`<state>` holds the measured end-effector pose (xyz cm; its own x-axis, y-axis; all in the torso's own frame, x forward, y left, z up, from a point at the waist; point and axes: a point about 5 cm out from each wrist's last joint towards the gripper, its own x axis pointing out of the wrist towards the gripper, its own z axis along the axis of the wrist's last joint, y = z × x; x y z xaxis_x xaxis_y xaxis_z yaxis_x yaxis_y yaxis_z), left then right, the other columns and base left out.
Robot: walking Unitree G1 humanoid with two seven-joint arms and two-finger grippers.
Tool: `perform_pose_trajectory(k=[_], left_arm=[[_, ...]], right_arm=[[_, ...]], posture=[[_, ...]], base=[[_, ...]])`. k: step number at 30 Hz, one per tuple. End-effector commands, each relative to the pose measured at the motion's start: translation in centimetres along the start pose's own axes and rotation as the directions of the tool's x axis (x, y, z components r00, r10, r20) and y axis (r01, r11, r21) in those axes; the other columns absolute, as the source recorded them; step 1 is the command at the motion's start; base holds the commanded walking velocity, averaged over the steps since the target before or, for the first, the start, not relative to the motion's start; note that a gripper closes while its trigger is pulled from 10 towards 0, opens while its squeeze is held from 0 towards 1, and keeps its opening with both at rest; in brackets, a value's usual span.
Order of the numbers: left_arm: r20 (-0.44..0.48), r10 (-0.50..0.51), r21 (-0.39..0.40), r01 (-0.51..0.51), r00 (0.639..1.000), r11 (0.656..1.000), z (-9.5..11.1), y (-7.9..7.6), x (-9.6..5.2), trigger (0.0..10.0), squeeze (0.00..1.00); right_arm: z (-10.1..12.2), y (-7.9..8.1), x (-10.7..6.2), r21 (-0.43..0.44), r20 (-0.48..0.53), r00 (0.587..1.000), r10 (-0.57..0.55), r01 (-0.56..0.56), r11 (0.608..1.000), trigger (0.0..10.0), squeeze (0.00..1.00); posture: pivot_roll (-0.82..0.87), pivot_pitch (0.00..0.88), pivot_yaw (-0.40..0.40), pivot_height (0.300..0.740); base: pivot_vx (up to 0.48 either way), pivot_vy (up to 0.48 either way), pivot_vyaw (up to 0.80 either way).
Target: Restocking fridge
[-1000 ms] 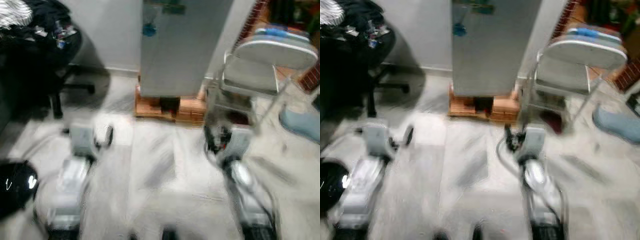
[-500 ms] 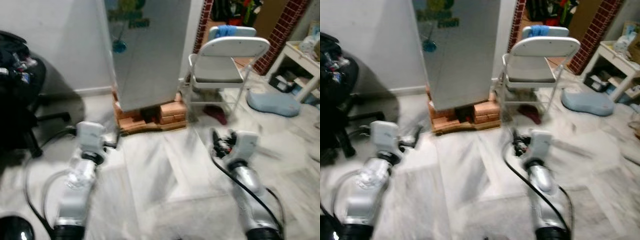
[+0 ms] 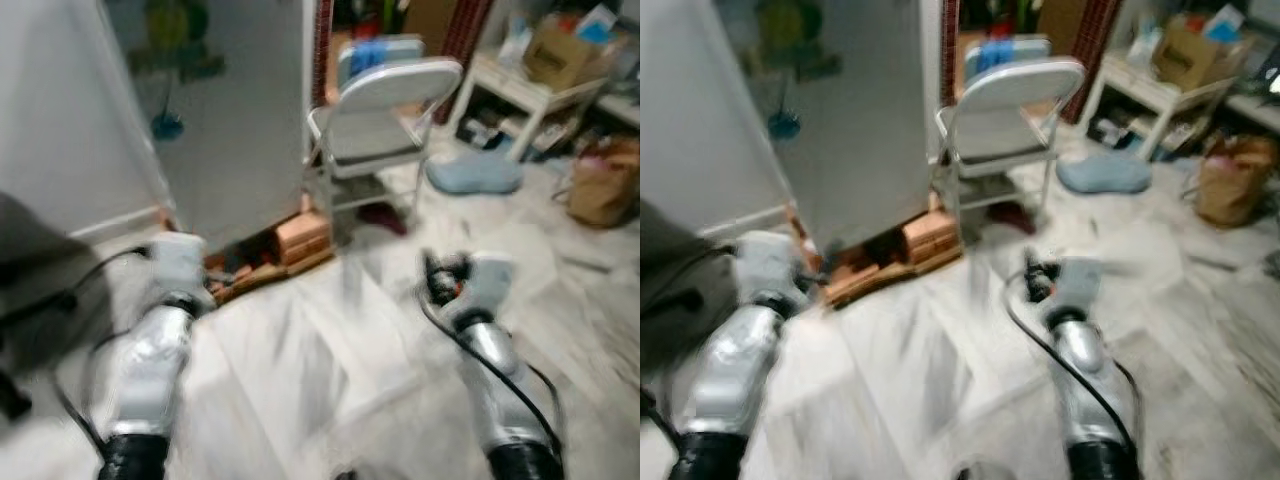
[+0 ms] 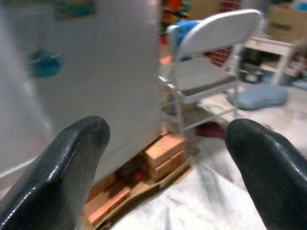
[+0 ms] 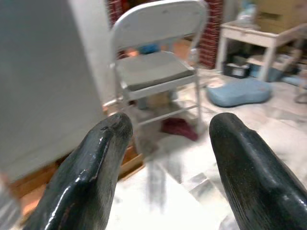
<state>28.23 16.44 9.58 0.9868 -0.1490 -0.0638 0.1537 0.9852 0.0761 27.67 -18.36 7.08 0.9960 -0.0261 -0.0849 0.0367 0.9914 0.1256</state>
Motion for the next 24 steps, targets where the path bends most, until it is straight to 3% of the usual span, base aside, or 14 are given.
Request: perform_pose_trajectory(k=[1, 4, 8, 12, 14, 19, 24], left_arm=[[-0.007, 0.042, 0.021, -0.042, 0.999, 0.999, -0.1, 1.3, -0.3, 10.0, 0.0], [0.002, 0.082, 0.077, -0.082, 0.997, 0.994, -0.5, 1.9, -0.5, 10.0, 0.0], [-0.008, 0.128, 0.065, -0.127, 0.992, 0.99, -1.0, 2.7, -1.1, 10.0, 0.0], [-0.042, 0.153, 0.095, -0.149, 0.987, 0.984, -2.2, 3.4, -2.7, 10.0, 0.0], [-0.083, 0.208, 0.096, -0.2, 0.975, 0.975, -3.4, 4.6, -4.7, 10.0, 0.0], [-0.104, 0.224, 0.1, -0.214, 0.969, 0.972, -4.2, 4.8, -5.4, 10.0, 0.0], [-0.092, 0.237, 0.089, -0.229, 0.967, 0.969, -3.9, 4.2, -5.0, 10.0, 0.0]], right_arm=[[0.8, 1.1, 0.5, 0.004, 0.036, 0.999, 0.026, -0.026, 1.0, 10.0, 0.0], [1.4, 1.0, 1.0, -0.036, 0.072, 0.997, 0.024, -0.021, 0.999, 10.0, 0.0], [1.5, -0.1, 0.5, -0.044, 0.078, 0.997, -0.007, 0.011, 0.999, 10.0, 0.0], [0.4, -1.4, -0.9, -0.084, 0.044, 0.999, -0.032, 0.035, 0.996, 10.0, 0.0], [-0.3, -2.7, -2.4, -0.098, 0.015, 0.998, -0.066, 0.067, 0.993, 10.0, 0.0], [-1.1, -3.2, -3.1, -0.097, -0.022, 0.996, -0.085, 0.083, 0.992, 10.0, 0.0], [-1.1, -2.3, -2.4, -0.123, -0.024, 0.999, -0.035, 0.032, 0.992, 10.0, 0.0]], posture=[[0.07, 0.043, -0.014, 0.74], [0.07, 0.028, -0.005, 0.74], [0.07, 0.017, -0.008, 0.74], [0.06, 0.029, -0.006, 0.74], [0.06, 0.042, -0.021, 0.74], [0.07, 0.044, -0.05, 0.74], [0.07, 0.036, -0.065, 0.74]], base=[[0.281, 0.39, -0.8], [0.274, 0.394, -0.8], [0.0, 0.424, -0.8], [0.0, 0.437, -0.8], [0.0, 0.448, -0.8], [0.0, 0.45, -0.8], [0.0, 0.45, -0.8]])
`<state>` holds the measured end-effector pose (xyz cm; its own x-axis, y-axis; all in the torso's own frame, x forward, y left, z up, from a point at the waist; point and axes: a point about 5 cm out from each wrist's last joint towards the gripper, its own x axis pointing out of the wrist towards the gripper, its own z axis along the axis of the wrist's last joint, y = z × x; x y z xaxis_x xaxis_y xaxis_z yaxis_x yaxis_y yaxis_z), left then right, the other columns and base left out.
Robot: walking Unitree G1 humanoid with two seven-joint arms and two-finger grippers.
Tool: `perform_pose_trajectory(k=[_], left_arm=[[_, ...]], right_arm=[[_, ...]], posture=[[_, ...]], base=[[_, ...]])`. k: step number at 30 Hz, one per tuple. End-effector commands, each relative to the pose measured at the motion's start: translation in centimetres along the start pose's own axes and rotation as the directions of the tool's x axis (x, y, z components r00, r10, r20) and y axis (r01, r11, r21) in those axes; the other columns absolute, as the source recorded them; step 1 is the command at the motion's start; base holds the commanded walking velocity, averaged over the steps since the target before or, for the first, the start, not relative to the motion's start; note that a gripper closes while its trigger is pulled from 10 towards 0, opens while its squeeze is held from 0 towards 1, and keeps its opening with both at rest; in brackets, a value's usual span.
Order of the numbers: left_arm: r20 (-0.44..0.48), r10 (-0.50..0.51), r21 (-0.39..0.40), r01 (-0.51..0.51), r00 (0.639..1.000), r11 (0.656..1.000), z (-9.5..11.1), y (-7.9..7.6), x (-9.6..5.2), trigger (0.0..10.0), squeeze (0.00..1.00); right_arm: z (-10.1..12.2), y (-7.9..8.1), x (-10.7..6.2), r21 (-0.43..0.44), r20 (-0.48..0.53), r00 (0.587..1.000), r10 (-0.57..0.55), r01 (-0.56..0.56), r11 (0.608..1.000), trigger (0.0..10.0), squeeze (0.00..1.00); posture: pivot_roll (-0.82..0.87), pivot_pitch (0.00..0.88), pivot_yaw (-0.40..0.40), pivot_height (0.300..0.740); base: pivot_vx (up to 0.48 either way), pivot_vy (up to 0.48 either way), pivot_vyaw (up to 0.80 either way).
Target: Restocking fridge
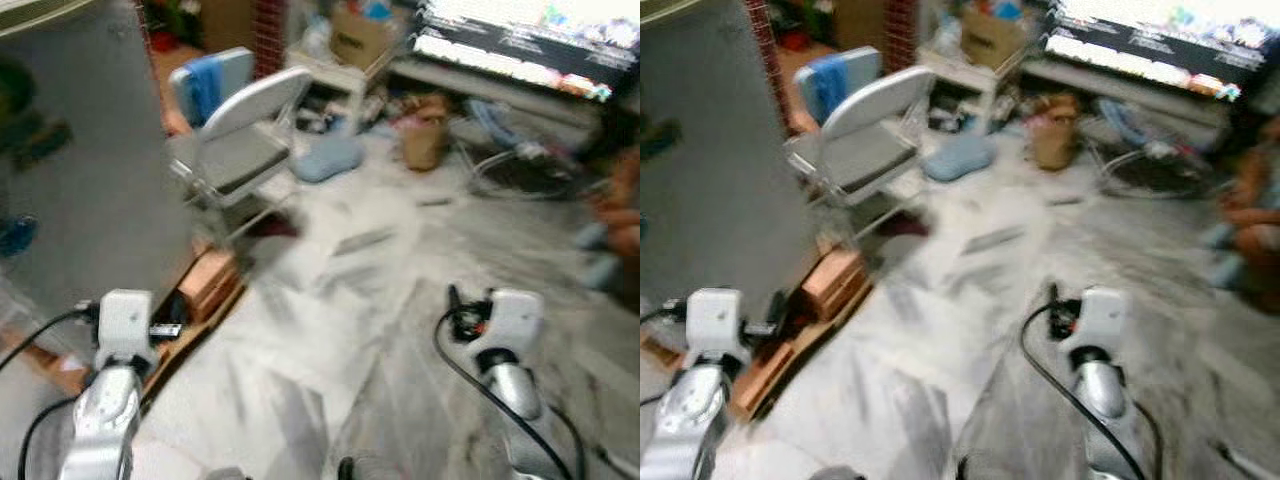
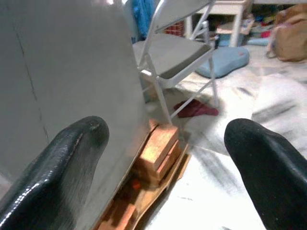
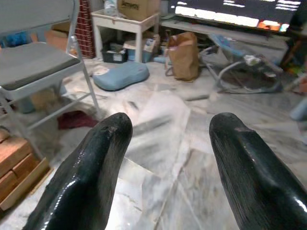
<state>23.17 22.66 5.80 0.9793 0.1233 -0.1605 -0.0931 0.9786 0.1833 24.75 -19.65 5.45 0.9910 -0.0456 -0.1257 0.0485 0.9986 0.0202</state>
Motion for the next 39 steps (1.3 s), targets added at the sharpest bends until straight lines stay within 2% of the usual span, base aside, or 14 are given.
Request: perform_pose_trajectory(k=[1, 6, 13, 17, 23, 28, 29, 32, 39], left_arm=[[0.031, -0.017, -0.005, 0.017, 0.999, 1.0, 0.9, -1.0, 0.4, 10.0, 0.0], [0.019, -0.023, -0.016, 0.024, 1.0, 1.0, 0.6, -1.3, -0.2, 10.0, 0.0], [0.019, -0.03, -0.011, 0.03, 0.999, 0.999, 0.8, -1.2, 0.1, 10.0, 0.0], [0.035, -0.034, 0.013, 0.033, 0.999, 0.999, 1.1, -1.6, 0.1, 10.0, 0.0], [0.021, -0.058, -0.017, 0.059, 0.998, 0.998, 0.9, -2.5, 0.0, 10.0, 0.0], [0.026, -0.081, -0.019, 0.081, 0.996, 0.997, 1.0, -2.8, 0.0, 10.0, 0.0], [0.031, -0.084, -0.024, 0.084, 0.996, 0.996, 1.1, -2.8, 0.1, 10.0, 0.0], [0.033, -0.089, -0.027, 0.09, 0.995, 0.996, 1.2, -2.9, 0.1, 10.0, 0.0], [0.038, -0.112, -0.038, 0.113, 0.993, 0.993, 1.2, -3.4, -0.1, 10.0, 0.0]], right_arm=[[0.6, -0.6, 0.4, -0.027, 0.018, 1.0, -0.001, 0.002, 1.0, 10.0, 0.0], [0.9, -0.1, 0.8, 0.0, 0.03, 1.0, 0.006, -0.006, 1.0, 10.0, 0.0], [1.2, 0.3, 1.2, 0.011, 0.038, 0.999, 0.011, -0.011, 1.0, 10.0, 0.0], [1.3, 0.3, 1.3, 0.014, 0.04, 0.999, 0.016, -0.017, 1.0, 10.0, 0.0], [1.4, 0.0, 1.6, 0.014, 0.041, 0.999, 0.009, -0.01, 1.0, 10.0, 0.0], [1.7, 0.0, 1.9, -0.002, 0.055, 0.998, -0.002, 0.002, 1.0, 10.0, 0.0], [2.1, 0.5, 2.0, -0.046, 0.074, 0.997, 0.034, -0.03, 0.998, 10.0, 0.0], [2.2, 0.7, 2.0, -0.061, 0.076, 0.997, 0.032, -0.027, 0.998, 10.0, 0.0], [1.8, -0.2, 2.5, -0.071, 0.041, 0.998, -0.037, 0.04, 0.997, 10.0, 0.0]], posture=[[0.07, 0.036, -0.065, 0.74], [0.08, 0.032, -0.057, 0.74], [0.09, 0.041, -0.053, 0.74], [0.08, 0.044, -0.056, 0.74], [0.08, 0.046, -0.058, 0.74], [0.08, 0.045, -0.057, 0.74], [0.08, 0.045, -0.057, 0.74], [0.08, 0.046, -0.057, 0.74], [0.09, 0.046, -0.062, 0.74]], base=[[0.0, 0.45, -0.8], [0.0, 0.467, -0.36], [0.0, 0.479, 0.0], [0.0, 0.48, 0.0], [0.0, 0.48, 0.0], [0.0, 0.48, 0.0], [0.0, 0.48, 0.0], [0.0, 0.48, 0.0], [0.0, 0.48, 0.0]])
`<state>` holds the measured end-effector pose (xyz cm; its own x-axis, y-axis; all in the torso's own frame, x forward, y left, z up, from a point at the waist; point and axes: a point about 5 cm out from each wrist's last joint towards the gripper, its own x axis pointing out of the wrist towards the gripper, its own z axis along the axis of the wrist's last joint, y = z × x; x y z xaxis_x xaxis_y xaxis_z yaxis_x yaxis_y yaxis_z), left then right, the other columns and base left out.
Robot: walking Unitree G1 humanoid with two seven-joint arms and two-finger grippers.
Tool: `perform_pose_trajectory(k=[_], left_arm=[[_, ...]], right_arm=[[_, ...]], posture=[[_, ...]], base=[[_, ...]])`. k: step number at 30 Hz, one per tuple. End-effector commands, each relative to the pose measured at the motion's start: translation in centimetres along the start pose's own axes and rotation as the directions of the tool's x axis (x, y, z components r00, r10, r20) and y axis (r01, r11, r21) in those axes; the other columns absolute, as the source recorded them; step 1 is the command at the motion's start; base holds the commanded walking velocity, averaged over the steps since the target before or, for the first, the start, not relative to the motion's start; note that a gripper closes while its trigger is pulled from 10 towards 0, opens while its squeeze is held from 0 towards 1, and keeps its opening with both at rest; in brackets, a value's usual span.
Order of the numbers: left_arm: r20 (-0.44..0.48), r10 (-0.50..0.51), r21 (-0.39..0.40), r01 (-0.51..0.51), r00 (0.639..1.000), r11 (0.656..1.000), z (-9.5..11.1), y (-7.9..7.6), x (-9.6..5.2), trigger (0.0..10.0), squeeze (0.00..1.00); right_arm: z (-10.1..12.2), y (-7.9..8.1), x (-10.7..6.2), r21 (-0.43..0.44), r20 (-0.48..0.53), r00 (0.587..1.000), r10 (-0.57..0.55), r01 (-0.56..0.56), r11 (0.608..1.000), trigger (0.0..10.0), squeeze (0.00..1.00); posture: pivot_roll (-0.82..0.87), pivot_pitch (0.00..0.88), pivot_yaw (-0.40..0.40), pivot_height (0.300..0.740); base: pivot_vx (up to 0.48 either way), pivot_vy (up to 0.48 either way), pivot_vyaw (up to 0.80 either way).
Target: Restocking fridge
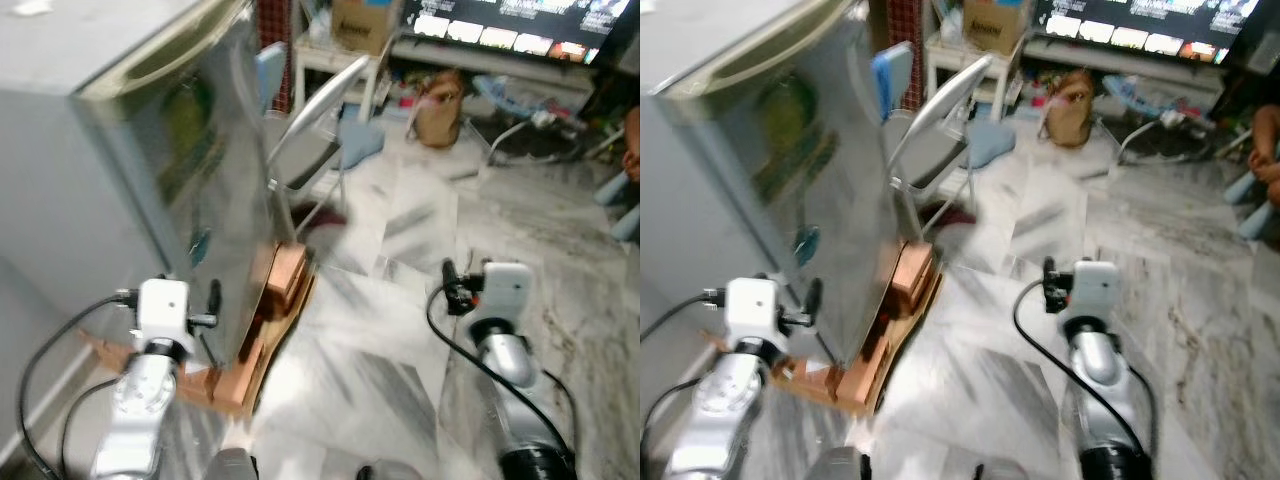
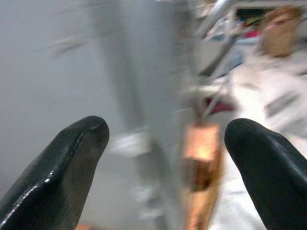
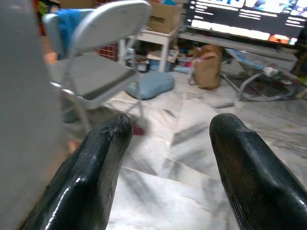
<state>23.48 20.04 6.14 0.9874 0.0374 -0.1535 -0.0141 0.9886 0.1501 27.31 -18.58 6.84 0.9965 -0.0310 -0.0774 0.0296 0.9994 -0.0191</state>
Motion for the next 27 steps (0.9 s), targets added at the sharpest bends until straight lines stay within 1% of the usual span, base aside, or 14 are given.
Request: perform_pose_trajectory(k=[1, 5, 6, 8, 11, 13, 15, 17, 19, 20, 23, 25, 27], left_arm=[[0.029, -0.044, -0.021, 0.044, 0.999, 0.999, 0.5, -1.0, -0.1, 10.0, 0.0], [0.039, -0.07, -0.038, 0.071, 0.997, 0.997, 0.7, -1.3, -0.3, 10.0, 0.0], [0.036, -0.069, -0.033, 0.07, 0.997, 0.997, 0.6, -1.3, -0.3, 10.0, 0.0], [0.033, -0.063, -0.03, 0.064, 0.997, 0.997, 0.6, -1.2, -0.2, 10.0, 0.0], [0.035, -0.079, -0.043, 0.081, 0.996, 0.996, 0.7, -1.1, 0.0, 10.0, 0.0], [0.044, -0.105, -0.051, 0.107, 0.994, 0.993, 0.9, -1.2, 0.2, 10.0, 0.0], [0.059, -0.129, -0.044, 0.132, 0.99, 0.99, 1.3, -1.4, 0.5, 10.0, 0.0], [0.064, -0.135, -0.038, 0.137, 0.989, 0.99, 1.4, -1.5, 0.6, 10.0, 0.0], [0.076, -0.141, -0.023, 0.143, 0.987, 0.989, 1.7, -1.5, 0.8, 10.0, 0.0], [0.081, -0.139, -0.013, 0.14, 0.987, 0.99, 2.0, -1.5, 1.0, 10.0, 0.0], [0.089, -0.136, -0.011, 0.138, 0.987, 0.99, 2.2, -1.5, 1.2, 10.0, 0.0], [0.095, -0.146, -0.023, 0.149, 0.985, 0.989, 2.3, -1.6, 1.3, 10.0, 0.0], [0.099, -0.152, -0.026, 0.155, 0.983, 0.988, 2.4, -1.6, 1.3, 10.0, 0.0]], right_arm=[[0.0, -1.6, 0.2, -0.052, -0.015, 0.997, -0.07, 0.069, 0.996, 10.0, 0.0], [-0.3, -2.0, 0.4, -0.108, -0.023, 0.995, -0.102, 0.099, 0.989, 10.0, 0.0], [-0.4, -1.9, 0.4, -0.09, -0.027, 0.995, -0.092, 0.089, 0.992, 10.0, 0.0], [-0.8, -1.9, 0.4, 0.006, -0.073, 0.99, -0.119, 0.12, 0.993, 10.0, 0.0], [-1.2, -2.2, 0.4, -0.004, -0.099, 0.984, -0.149, 0.149, 0.989, 10.0, 0.0], [-1.2, -2.3, 0.4, -0.036, -0.1, 0.983, -0.153, 0.15, 0.988, 10.0, 0.0], [-1.3, -2.3, 0.4, -0.016, -0.101, 0.985, -0.141, 0.14, 0.99, 10.0, 0.0], [-1.2, -2.2, 0.3, -0.012, -0.093, 0.987, -0.133, 0.133, 0.991, 10.0, 0.0], [-1.3, -2.2, 0.3, 0.016, -0.102, 0.985, -0.136, 0.139, 0.99, 10.0, 0.0], [-1.3, -2.2, 0.3, 0.015, -0.108, 0.984, -0.139, 0.141, 0.99, 10.0, 0.0], [-1.3, -2.2, 0.3, 0.011, -0.105, 0.985, -0.136, 0.138, 0.99, 10.0, 0.0], [-1.2, -2.1, 0.3, 0.009, -0.102, 0.986, -0.134, 0.136, 0.991, 10.0, 0.0], [-1.2, -2.1, 0.3, 0.01, -0.1, 0.986, -0.132, 0.134, 0.991, 10.0, 0.0]], posture=[[0.09, 0.047, -0.063, 0.74], [0.09, 0.047, -0.065, 0.74], [0.09, 0.048, -0.065, 0.74], [0.09, 0.049, -0.067, 0.74], [0.09, 0.052, -0.068, 0.74], [0.09, 0.053, -0.07, 0.74], [0.09, 0.054, -0.068, 0.74], [0.09, 0.054, -0.068, 0.74], [0.09, 0.055, -0.067, 0.74], [0.08, 0.056, -0.066, 0.74], [0.08, 0.057, -0.065, 0.74], [0.08, 0.058, -0.066, 0.74], [0.08, 0.06, -0.066, 0.74]], base=[[0.0, 0.0, 0.0], [0.0, 0.0, 0.0], [0.0, 0.0, 0.0], [0.0, 0.0, 0.0], [0.0, 0.0, 0.0], [0.0, 0.0, 0.0], [0.0, 0.0, 0.0], [0.0, 0.0, 0.0], [0.0, 0.0, 0.0], [0.0, 0.0, 0.0], [0.0, 0.0, -0.8], [0.0, 0.0, -0.8], [0.253, 0.0, -0.8]])
